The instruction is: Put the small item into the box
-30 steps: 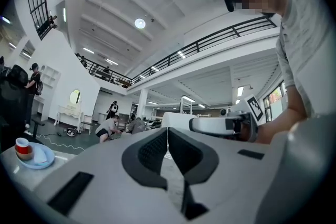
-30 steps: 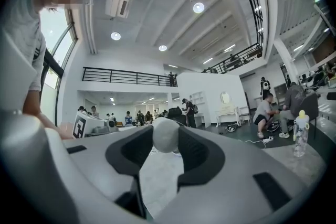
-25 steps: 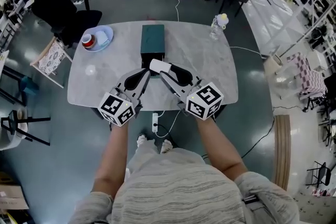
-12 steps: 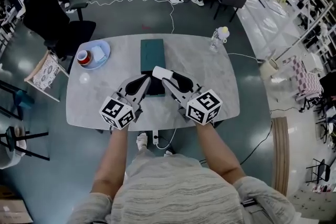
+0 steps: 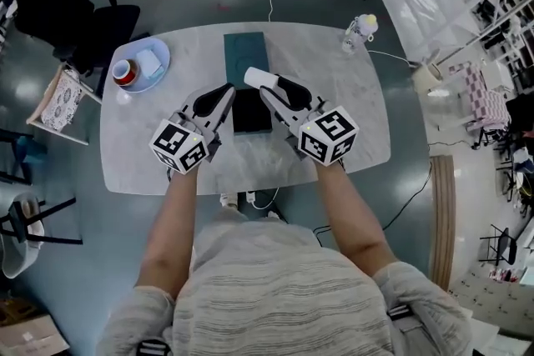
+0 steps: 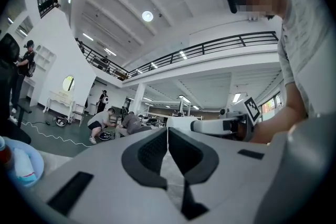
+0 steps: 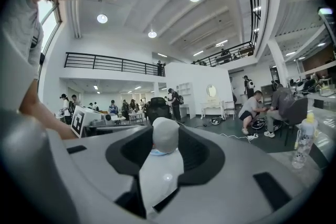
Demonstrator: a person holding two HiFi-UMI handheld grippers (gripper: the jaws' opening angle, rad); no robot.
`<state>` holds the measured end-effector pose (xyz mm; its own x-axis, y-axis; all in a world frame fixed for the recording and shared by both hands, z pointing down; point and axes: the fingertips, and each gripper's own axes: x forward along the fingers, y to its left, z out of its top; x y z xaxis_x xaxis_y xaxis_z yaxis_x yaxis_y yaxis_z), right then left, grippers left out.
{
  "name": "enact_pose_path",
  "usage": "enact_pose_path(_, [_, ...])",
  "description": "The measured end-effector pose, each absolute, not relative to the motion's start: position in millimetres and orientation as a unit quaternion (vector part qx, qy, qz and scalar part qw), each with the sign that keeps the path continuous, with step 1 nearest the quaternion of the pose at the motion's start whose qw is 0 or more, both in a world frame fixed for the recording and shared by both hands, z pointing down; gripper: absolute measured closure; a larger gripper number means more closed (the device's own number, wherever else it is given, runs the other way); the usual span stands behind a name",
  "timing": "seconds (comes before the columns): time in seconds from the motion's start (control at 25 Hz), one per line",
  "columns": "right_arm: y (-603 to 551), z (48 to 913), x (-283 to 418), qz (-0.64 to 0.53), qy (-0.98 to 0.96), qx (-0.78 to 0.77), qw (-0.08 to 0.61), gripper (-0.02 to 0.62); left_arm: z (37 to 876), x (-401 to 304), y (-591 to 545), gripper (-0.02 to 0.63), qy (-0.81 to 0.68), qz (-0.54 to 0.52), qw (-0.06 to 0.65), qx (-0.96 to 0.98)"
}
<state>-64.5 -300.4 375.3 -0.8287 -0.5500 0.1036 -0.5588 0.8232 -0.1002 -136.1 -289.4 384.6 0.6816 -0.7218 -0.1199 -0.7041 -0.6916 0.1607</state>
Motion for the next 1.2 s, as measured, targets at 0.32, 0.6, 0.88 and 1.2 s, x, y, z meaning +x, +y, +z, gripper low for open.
enact_pose_path(0.32, [-323.8,423.0,-79.2,0.067,-0.946,0.302,0.101,0.430,412.1,-146.2,-313.7,0.584,-0.378,-0.072,0.054,0.921])
enact_pose_path(0.6, [-331.5,463.5,-90.4,0.072,-0.937,0.307,0.149,0.430,431.6,-145.5,-325.8,0.584,-0.357,-0.069,0.058,0.930])
enact_pose_path(0.88, [-335.8,506.3,-93.2,0.076,-0.925,0.311,0.206,0.428,445.2,-153.0,-335.6,0.583,-0.363,-0.085,0.075,0.925])
enact_pose_path(1.2, [-341.1,554.2,-96.2,0.092,-0.910,0.305,0.265,0.429,457.3,-163.8,-345.7,0.584,-0.376,-0.089,0.071,0.920])
